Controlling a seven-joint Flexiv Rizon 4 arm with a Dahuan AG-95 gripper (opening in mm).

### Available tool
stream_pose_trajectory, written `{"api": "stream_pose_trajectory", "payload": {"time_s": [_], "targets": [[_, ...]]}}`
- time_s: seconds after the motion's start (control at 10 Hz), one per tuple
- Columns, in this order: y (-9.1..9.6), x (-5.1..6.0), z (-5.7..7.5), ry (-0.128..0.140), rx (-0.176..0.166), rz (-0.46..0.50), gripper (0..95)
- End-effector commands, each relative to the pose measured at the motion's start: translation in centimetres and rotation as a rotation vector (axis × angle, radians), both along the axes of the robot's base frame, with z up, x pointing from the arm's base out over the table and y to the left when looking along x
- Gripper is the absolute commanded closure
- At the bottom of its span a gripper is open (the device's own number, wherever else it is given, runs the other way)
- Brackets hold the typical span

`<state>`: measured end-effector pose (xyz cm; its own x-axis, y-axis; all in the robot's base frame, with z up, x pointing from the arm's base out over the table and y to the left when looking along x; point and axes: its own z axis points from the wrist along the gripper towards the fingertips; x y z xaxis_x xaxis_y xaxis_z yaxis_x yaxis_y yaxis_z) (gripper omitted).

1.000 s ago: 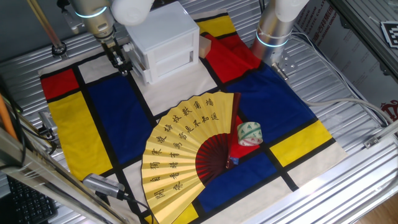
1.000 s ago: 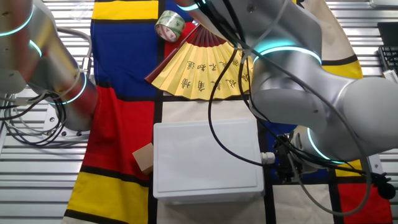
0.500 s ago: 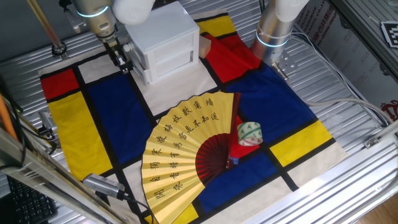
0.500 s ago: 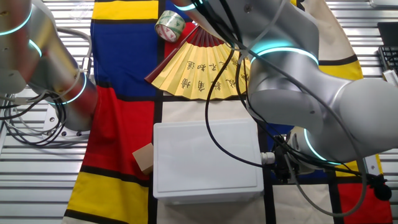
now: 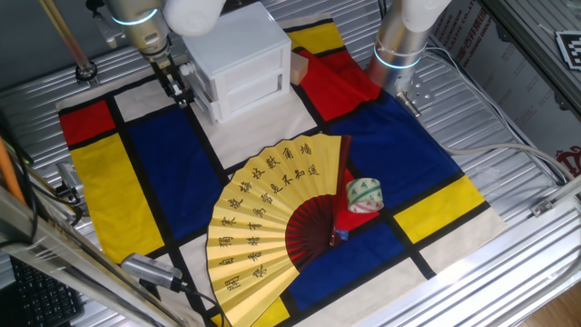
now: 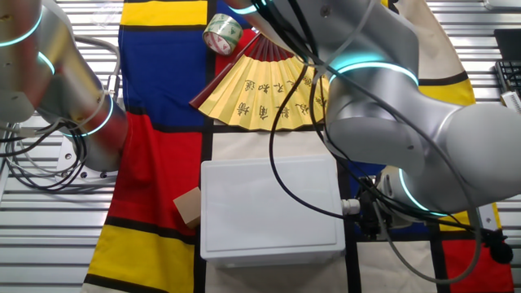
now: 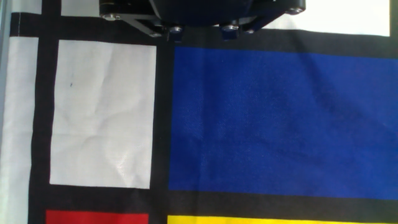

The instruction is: Grasp the handle and close the drawer

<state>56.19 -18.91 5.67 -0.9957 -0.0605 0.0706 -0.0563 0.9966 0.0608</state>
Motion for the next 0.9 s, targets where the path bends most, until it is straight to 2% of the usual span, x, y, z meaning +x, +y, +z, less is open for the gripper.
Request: {"api": "stream_pose_trajectory", "payload": {"time_s": [0.1,0.9], "targets": [[-0.01,0.03,-0.01,0.000,0.000,0.000,95.0],[-0.05,-0.12,0.05,0.017,-0.002,-0.002,95.0]]}}
